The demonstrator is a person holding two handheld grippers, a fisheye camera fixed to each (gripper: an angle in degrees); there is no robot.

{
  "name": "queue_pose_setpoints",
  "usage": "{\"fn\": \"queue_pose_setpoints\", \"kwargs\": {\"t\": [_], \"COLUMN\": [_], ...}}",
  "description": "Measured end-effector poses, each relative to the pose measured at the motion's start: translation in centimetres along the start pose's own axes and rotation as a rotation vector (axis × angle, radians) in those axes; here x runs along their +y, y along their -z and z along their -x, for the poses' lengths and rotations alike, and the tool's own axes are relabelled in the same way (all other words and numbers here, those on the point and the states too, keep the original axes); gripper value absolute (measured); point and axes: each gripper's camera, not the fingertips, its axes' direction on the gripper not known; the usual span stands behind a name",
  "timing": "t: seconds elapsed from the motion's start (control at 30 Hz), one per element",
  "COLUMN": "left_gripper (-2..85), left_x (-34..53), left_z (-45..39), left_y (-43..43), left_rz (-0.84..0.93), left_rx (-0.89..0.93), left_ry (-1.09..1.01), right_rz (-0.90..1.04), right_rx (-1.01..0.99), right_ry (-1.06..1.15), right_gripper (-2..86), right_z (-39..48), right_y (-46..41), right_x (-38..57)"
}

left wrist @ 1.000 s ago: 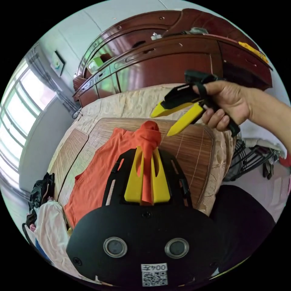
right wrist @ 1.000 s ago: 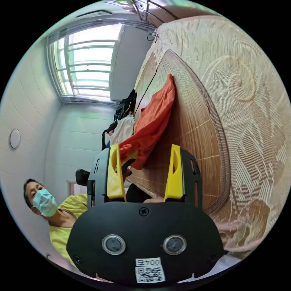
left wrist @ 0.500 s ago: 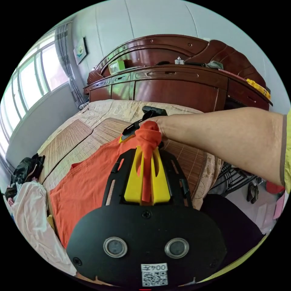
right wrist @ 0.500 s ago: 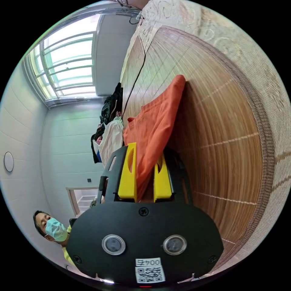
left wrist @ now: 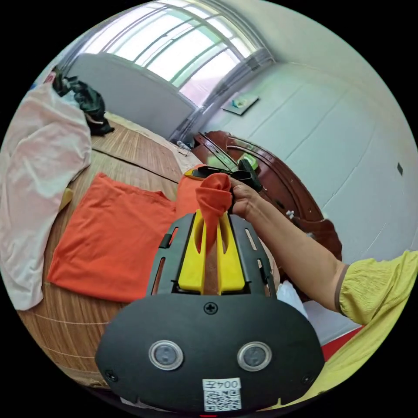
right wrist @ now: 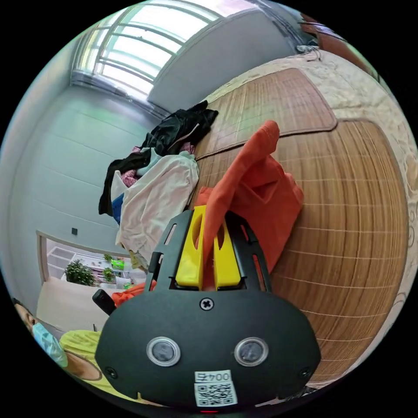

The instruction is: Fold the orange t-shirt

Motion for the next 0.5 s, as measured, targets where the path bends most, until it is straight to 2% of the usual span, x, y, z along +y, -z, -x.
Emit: {"fn": "queue_pose_setpoints", "kwargs": {"t": [0.2,0.33,0.43,0.5], "left_gripper": [3.5,4.1,4.9,5.6], "left_x": [-1.8,-0.9,0.0,0.0], "left_z": [13.1,21.5,25.7,26.8], "left_y": [8.7,12.5,15.1,16.9], "left_rz": [-0.065,-0.131,-0.206,-0.248], "left_rx": [0.045,0.175,0.255,0.282], "left_ry": [0.26,0.518,0.678,0.709], "right_rz": [0.136,0.228,0.296,0.282], "right_rx": [0.196,0.303,0.332,0.323], "right_ry": [0.099,0.119,0.153,0.186], "right_gripper": [2.8,3.9,8.2,11.3], "right_z": [7.1,8.6,9.3,10.1], "right_y": [-16.0,-25.7,-30.9,-32.2], "right_x": [-0.9,0.0,1.0,1.8]}}
